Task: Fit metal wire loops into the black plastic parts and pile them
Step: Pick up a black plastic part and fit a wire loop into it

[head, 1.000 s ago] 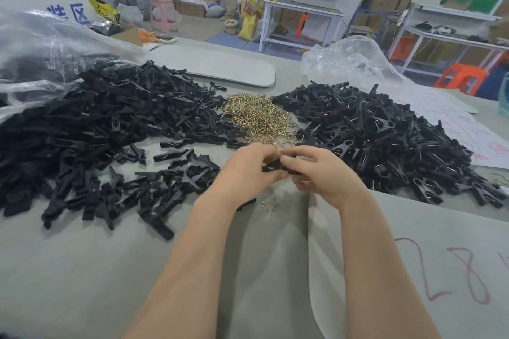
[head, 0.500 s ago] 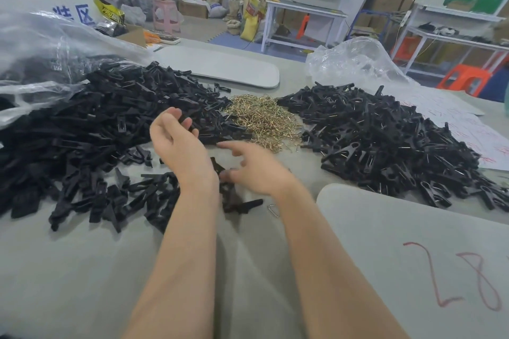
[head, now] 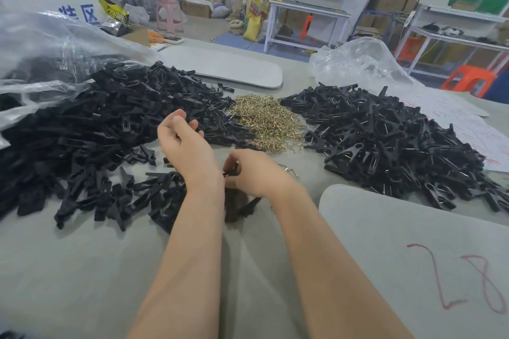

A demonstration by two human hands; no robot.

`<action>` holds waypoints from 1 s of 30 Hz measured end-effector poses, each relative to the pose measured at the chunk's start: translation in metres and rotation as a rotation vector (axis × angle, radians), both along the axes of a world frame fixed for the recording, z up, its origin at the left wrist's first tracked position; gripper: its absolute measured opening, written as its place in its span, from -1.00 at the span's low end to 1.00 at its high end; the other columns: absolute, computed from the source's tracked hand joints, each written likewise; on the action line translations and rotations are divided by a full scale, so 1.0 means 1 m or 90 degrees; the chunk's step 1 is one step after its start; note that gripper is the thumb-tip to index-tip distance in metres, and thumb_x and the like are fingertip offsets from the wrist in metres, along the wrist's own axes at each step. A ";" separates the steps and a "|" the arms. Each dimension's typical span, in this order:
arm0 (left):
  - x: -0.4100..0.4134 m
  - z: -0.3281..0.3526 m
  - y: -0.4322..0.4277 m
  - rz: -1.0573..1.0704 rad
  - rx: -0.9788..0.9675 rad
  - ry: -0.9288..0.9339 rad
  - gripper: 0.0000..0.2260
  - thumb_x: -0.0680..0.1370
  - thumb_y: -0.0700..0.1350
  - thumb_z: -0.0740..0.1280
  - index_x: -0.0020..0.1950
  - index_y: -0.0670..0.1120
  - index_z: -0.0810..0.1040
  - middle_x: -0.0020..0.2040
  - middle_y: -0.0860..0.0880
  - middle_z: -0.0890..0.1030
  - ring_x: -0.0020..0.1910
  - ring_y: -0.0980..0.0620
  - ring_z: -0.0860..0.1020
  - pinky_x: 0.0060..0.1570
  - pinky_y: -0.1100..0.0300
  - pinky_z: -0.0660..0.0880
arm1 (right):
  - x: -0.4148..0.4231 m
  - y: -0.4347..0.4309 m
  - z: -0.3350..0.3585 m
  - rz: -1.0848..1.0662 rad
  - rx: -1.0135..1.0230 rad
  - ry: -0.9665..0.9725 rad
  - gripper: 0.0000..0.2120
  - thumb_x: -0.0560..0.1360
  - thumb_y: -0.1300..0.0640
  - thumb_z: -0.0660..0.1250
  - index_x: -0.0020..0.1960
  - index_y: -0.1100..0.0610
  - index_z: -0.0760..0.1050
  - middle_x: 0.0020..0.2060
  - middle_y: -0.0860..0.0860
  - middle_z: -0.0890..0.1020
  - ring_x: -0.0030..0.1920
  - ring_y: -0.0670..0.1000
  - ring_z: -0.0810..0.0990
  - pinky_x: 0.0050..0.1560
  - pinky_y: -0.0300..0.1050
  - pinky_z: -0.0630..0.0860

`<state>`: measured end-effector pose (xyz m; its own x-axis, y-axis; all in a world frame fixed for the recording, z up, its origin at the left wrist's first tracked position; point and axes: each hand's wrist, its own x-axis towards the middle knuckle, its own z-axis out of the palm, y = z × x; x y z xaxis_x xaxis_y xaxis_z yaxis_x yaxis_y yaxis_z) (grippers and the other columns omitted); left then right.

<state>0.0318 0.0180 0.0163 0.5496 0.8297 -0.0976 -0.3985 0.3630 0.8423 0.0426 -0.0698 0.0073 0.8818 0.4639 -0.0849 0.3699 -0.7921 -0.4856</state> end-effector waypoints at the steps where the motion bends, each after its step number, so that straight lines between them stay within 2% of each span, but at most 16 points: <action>1: 0.000 0.000 0.000 -0.005 0.003 0.004 -0.83 0.63 -0.14 0.11 -0.04 0.03 0.46 -0.06 0.12 0.54 -0.14 0.23 0.54 -0.19 0.38 0.46 | -0.001 0.000 -0.001 -0.016 0.022 -0.002 -0.77 0.48 0.06 0.39 0.09 0.12 0.50 -0.04 0.03 0.57 -0.07 0.02 0.48 -0.11 -0.14 0.37; 3: 0.000 0.000 -0.001 -0.020 0.016 0.013 -0.84 0.62 -0.15 0.12 -0.05 0.03 0.45 -0.05 0.10 0.53 -0.13 0.21 0.54 -0.15 0.33 0.46 | -0.004 0.001 -0.005 -0.044 0.073 -0.032 -0.83 0.48 0.08 0.38 0.02 0.12 0.51 -0.14 0.01 0.56 -0.09 0.02 0.51 -0.10 -0.12 0.43; 6: -0.001 -0.002 -0.001 -0.066 0.071 0.049 -0.86 0.61 -0.18 0.16 -0.03 0.02 0.46 0.01 0.04 0.54 -0.05 0.15 0.53 0.07 0.21 0.50 | -0.002 -0.005 -0.009 -0.115 0.199 -0.059 -0.96 0.50 0.16 0.32 -0.05 0.06 0.51 -0.32 -0.11 0.50 -0.25 -0.08 0.49 -0.23 -0.27 0.39; 8: -0.002 -0.005 -0.004 -0.144 0.136 0.083 -0.88 0.60 -0.17 0.20 0.01 0.02 0.49 0.04 0.03 0.54 0.06 0.11 0.52 0.20 0.12 0.48 | 0.001 -0.014 -0.004 -0.160 0.327 -0.024 -0.90 0.51 0.19 0.30 -0.11 0.01 0.48 -0.31 -0.10 0.55 -0.31 -0.15 0.52 -0.26 -0.35 0.43; 10: -0.001 -0.008 -0.007 -0.258 0.224 0.126 -0.90 0.59 -0.12 0.24 0.03 0.00 0.53 0.02 0.03 0.58 0.07 0.08 0.54 0.20 0.09 0.48 | 0.004 -0.024 0.003 -0.177 0.441 0.022 -0.82 0.51 0.26 0.30 -0.14 0.00 0.43 -0.24 -0.02 0.60 -0.30 -0.09 0.56 -0.15 -0.21 0.53; 12: -0.001 -0.010 -0.011 -0.380 0.280 0.149 -0.85 0.59 -0.06 0.26 -0.06 -0.09 0.58 -0.10 -0.01 0.62 -0.08 0.05 0.57 0.06 0.11 0.51 | 0.005 -0.028 0.008 -0.174 0.481 0.020 -0.77 0.50 0.30 0.32 -0.15 0.00 0.37 -0.24 0.01 0.62 -0.30 -0.04 0.58 -0.13 -0.14 0.55; 14: -0.001 -0.012 -0.013 -0.412 0.299 0.136 -0.77 0.58 -0.07 0.29 -0.09 -0.22 0.59 -0.20 -0.08 0.61 -0.21 0.02 0.53 -0.10 0.12 0.48 | 0.006 -0.027 0.010 -0.169 0.467 -0.009 -0.74 0.47 0.28 0.36 -0.16 -0.02 0.34 -0.21 0.02 0.64 -0.21 0.01 0.61 -0.07 -0.09 0.55; 15: 0.000 -0.012 -0.013 -0.390 0.298 0.118 -0.79 0.58 -0.09 0.30 -0.11 -0.21 0.59 -0.19 -0.09 0.61 -0.22 0.03 0.53 -0.13 0.14 0.47 | 0.006 -0.027 0.010 -0.168 0.458 -0.017 -0.73 0.45 0.25 0.39 -0.15 -0.03 0.34 -0.19 0.01 0.65 -0.15 0.03 0.62 -0.03 -0.07 0.55; 17: 0.001 -0.012 -0.008 -0.313 0.260 0.093 -0.86 0.58 -0.11 0.30 -0.15 -0.06 0.59 -0.13 -0.03 0.64 -0.15 0.07 0.56 -0.08 0.19 0.49 | 0.005 -0.024 0.008 -0.158 0.430 -0.030 -0.78 0.44 0.21 0.41 -0.07 -0.02 0.40 -0.13 -0.04 0.63 -0.07 0.00 0.61 -0.01 -0.13 0.54; 19: 0.001 -0.011 -0.003 -0.258 0.169 0.070 -0.86 0.59 -0.12 0.29 -0.16 0.03 0.56 -0.12 0.05 0.64 -0.09 0.12 0.57 -0.02 0.22 0.51 | 0.006 -0.018 0.001 -0.138 0.271 -0.090 -0.74 0.47 0.18 0.37 0.14 0.03 0.49 0.02 -0.02 0.61 0.05 0.00 0.56 0.11 -0.13 0.49; 21: 0.003 -0.010 -0.002 -0.251 0.080 0.034 -0.86 0.60 -0.14 0.28 -0.14 0.01 0.55 -0.16 0.07 0.63 -0.11 0.15 0.58 -0.09 0.28 0.51 | 0.008 -0.007 -0.012 -0.109 0.077 -0.145 -0.66 0.50 0.13 0.32 0.28 0.03 0.48 0.19 0.04 0.53 0.21 0.10 0.45 0.29 -0.02 0.36; 23: 0.003 -0.009 -0.005 -0.252 0.067 0.023 -0.90 0.60 -0.18 0.26 -0.08 -0.07 0.54 -0.17 0.05 0.64 -0.16 0.17 0.58 -0.14 0.31 0.51 | 0.006 0.005 -0.022 -0.123 -0.013 -0.165 -0.68 0.53 0.09 0.28 0.27 0.01 0.46 0.22 0.07 0.46 0.26 0.16 0.36 0.30 0.06 0.29; 25: 0.004 -0.009 -0.007 -0.250 0.065 0.024 -0.92 0.61 -0.21 0.24 0.06 -0.17 0.50 -0.14 0.02 0.65 -0.15 0.17 0.59 -0.10 0.30 0.51 | 0.005 0.010 -0.026 -0.154 -0.019 -0.208 -0.76 0.53 0.11 0.26 0.19 0.06 0.44 0.17 0.08 0.47 0.22 0.16 0.36 0.22 0.08 0.29; 27: 0.004 -0.009 -0.007 -0.268 0.047 0.022 -0.87 0.61 -0.24 0.21 0.13 -0.22 0.46 -0.08 -0.04 0.66 -0.12 0.14 0.60 -0.02 0.27 0.52 | 0.006 0.005 -0.023 -0.204 0.088 -0.206 -0.85 0.53 0.13 0.26 0.10 0.10 0.42 0.08 0.08 0.55 0.14 0.14 0.46 0.16 0.05 0.36; 30: 0.004 -0.009 -0.011 -0.360 0.027 -0.022 -0.90 0.61 -0.31 0.19 0.07 -0.22 0.47 -0.10 -0.09 0.57 -0.16 0.10 0.57 -0.02 0.27 0.57 | 0.009 -0.019 -0.008 -0.304 0.378 -0.077 -0.89 0.51 0.13 0.32 -0.04 0.06 0.39 -0.05 0.06 0.63 -0.02 0.09 0.59 0.02 -0.03 0.50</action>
<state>0.0355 0.0067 0.0071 0.9121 0.4077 -0.0440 -0.1798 0.4942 0.8505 0.0511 -0.0884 -0.0005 0.9852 -0.0316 0.1684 0.1304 -0.4988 -0.8568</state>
